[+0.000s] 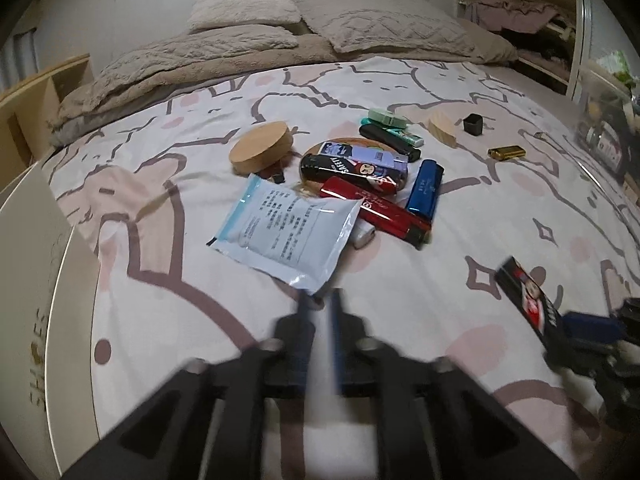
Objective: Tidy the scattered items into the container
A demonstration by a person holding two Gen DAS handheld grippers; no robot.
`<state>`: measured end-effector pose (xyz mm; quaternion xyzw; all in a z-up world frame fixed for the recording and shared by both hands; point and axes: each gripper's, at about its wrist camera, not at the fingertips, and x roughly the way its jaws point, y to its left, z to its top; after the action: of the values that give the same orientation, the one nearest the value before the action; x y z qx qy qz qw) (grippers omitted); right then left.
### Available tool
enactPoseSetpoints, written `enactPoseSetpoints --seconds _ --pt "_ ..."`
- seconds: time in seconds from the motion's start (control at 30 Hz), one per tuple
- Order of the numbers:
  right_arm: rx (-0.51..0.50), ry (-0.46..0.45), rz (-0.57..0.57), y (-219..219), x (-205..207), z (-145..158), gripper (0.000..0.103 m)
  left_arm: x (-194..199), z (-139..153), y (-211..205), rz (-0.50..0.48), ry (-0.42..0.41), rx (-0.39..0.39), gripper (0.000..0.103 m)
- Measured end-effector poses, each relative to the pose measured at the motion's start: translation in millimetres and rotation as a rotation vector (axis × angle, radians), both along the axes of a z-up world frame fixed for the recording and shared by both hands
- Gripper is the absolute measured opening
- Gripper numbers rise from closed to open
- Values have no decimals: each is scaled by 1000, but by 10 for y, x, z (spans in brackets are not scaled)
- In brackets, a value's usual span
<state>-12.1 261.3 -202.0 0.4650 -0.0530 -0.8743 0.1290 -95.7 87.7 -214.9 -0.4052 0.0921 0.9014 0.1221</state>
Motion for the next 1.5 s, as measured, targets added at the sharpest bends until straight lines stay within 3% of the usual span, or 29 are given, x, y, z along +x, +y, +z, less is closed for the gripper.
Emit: enactPoseSetpoints --seconds 0.03,0.3,0.43,0.5,0.6,0.83,1.1,1.5 --pt "-5 -1 2 2 18 0 26 -15 -1 6 0 3 -3 44" --pt "-7 -5 7 -71 134 -18 26 -153 -17 11 7 14 -5 43" --pt "-9 -3 6 -88 192 -20 26 -163 -32 59 -22 10 -15 15" --pt "-6 -1 7 -98 202 -22 26 -148 -36 99 -40 14 -27 7" --pt "-13 -3 5 -90 188 -29 26 -143 -38 102 -32 15 -35 4" --pt "-36 -5 4 -72 164 -35 26 -37 -13 10 -15 -31 31 4" --pt "-34 -4 18 -78 165 -38 26 287 63 57 -37 -96 8 4" --pt "-10 -2 29 -98 173 -47 26 841 203 -11 -66 -190 51 4"
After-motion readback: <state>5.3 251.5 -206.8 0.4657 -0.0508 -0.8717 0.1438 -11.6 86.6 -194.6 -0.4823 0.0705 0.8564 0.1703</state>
